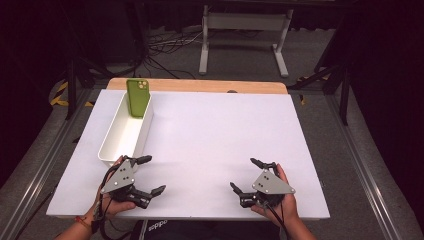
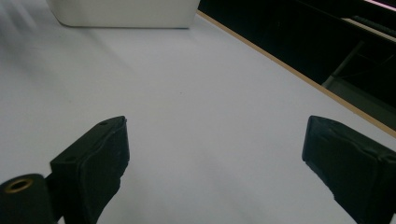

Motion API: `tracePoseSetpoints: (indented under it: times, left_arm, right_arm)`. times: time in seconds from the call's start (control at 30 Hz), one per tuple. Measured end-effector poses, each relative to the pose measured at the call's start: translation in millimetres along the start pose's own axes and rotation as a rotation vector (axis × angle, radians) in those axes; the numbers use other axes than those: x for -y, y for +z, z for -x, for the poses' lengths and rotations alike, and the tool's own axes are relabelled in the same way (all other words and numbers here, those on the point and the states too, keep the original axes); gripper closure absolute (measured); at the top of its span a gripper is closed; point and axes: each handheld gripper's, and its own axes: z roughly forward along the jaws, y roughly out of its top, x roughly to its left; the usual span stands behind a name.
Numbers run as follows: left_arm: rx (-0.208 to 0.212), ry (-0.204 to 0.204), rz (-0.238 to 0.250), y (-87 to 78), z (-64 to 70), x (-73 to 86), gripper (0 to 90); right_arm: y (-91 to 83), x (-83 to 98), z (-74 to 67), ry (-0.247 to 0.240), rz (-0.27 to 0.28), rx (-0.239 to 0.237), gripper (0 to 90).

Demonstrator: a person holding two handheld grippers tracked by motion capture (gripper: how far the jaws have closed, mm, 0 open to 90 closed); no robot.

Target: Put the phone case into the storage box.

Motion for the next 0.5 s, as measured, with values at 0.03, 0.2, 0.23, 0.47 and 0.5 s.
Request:
tracePoseSetpoints:
  times: [0.03, 0.2, 0.23, 0.47, 0.5]
  left_arm:
    - [-0.006, -0.007, 0.002, -0.5, 0.8, 1.7, 3.2]
    - [-0.012, -0.022, 0.004, -3.8, 2.2, 5.2, 3.1]
    - [-0.012, -0.022, 0.004, -3.8, 2.2, 5.2, 3.1]
    - [-0.031, -0.026, 0.02, -6.7, 2.1, 4.6, 3.4]
    - [-0.032, -0.025, 0.019, -6.9, 2.2, 4.5, 3.4]
  right_arm:
    - [-0.2, 0.0, -0.4, -0.002, 0.0, 0.0, 8.1]
    - [0.2, -0.1, -0.8, 0.0, 0.002, -0.002, 8.0]
    - [0.2, -0.1, -0.8, 0.0, 0.002, -0.002, 8.0]
    - [0.0, -0.3, -1.7, 0.0, 0.004, -0.004, 7.9]
    - [-0.1, -0.4, -1.8, 0.0, 0.004, -0.004, 7.9]
